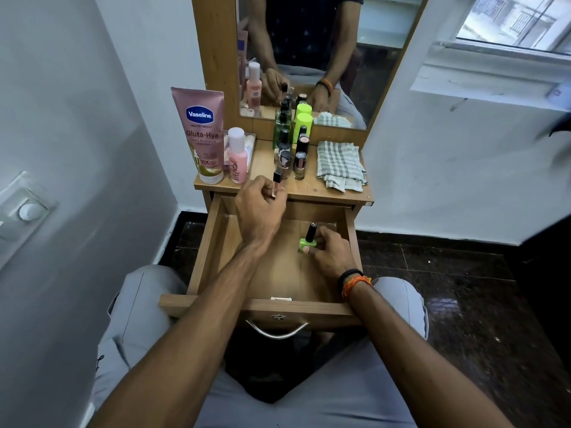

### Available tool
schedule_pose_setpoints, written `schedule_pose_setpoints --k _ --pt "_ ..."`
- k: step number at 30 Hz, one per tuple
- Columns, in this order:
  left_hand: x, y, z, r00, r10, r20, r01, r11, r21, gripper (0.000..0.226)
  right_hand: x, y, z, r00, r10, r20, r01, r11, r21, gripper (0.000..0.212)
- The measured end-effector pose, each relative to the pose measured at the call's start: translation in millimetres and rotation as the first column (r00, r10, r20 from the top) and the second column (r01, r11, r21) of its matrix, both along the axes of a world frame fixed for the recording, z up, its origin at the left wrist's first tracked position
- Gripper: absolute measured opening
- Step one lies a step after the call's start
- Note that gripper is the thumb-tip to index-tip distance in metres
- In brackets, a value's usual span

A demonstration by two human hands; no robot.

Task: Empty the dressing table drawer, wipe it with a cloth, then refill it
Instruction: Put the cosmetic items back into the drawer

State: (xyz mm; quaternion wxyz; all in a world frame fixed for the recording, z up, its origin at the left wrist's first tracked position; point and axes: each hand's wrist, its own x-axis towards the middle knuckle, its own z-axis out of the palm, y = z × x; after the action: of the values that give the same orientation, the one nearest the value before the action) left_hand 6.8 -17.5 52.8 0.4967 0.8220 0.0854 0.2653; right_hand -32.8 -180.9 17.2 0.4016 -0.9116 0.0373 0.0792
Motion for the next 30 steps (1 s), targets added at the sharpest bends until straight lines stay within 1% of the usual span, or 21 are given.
schedule_pose_setpoints --k 3,7,9,11,14,15,18,23,27,30 --pt "-12.1 -2.0 -5.3 1.000 -0.016 -0.006 0.016 0.999 0.027 0.010 0.5 -0.5 -0.1 0.999 -0.033 -0.002 0.033 0.999 -0.035 0.030" --pt "-23.9 -6.2 -17.7 0.992 -0.099 -0.083 0.103 0.994 0.045 0.012 8.1 2.6 0.7 0.998 -0.059 0.010 0.060 0.991 -0.118 0.036" --pt "-23.2 -6.8 -29.4 0.973 -0.155 -0.172 0.163 0.986 0.033 0.014 13.5 5.3 2.0 0.997 -0.080 0.016 0.082 0.978 -0.191 0.039" --pt "-17.5 -7.5 -42.2 0.936 -0.202 -0.288 0.213 0.977 0.006 0.015 18.0 8.1 2.6 0.995 -0.095 0.020 0.097 0.961 -0.259 0.037" --pt "-5.8 -9.7 -53.8 0.876 -0.255 -0.409 0.254 0.966 -0.057 0.016 21.9 11.9 3.6 0.991 -0.130 0.014 0.128 0.941 -0.313 0.035" --pt "-2.8 -10.6 -55.0 0.857 -0.273 -0.436 0.278 0.959 -0.054 0.016 23.0 12.5 3.0 0.990 -0.143 0.014 0.139 0.937 -0.321 0.035" --pt "2.7 -13.3 -54.4 0.824 -0.322 -0.467 0.374 0.927 0.022 0.011 25.8 14.7 1.1 0.983 -0.183 0.028 0.182 0.929 -0.321 0.032" --pt "8.5 -14.3 -57.4 0.807 -0.328 -0.491 0.432 0.895 0.112 0.002 22.7 17.1 1.6 0.967 -0.243 0.078 0.255 0.903 -0.344 0.024" --pt "10.6 -12.6 -62.3 0.774 -0.372 -0.512 0.492 0.863 0.117 0.009 12.3 12.3 3.3 0.960 -0.272 0.069 0.278 0.893 -0.355 0.023" --pt "13.1 -13.2 -63.4 0.761 -0.420 -0.494 0.532 0.840 0.105 0.008 1.8 3.5 0.6 0.967 -0.255 -0.003 0.237 0.902 -0.360 0.014"
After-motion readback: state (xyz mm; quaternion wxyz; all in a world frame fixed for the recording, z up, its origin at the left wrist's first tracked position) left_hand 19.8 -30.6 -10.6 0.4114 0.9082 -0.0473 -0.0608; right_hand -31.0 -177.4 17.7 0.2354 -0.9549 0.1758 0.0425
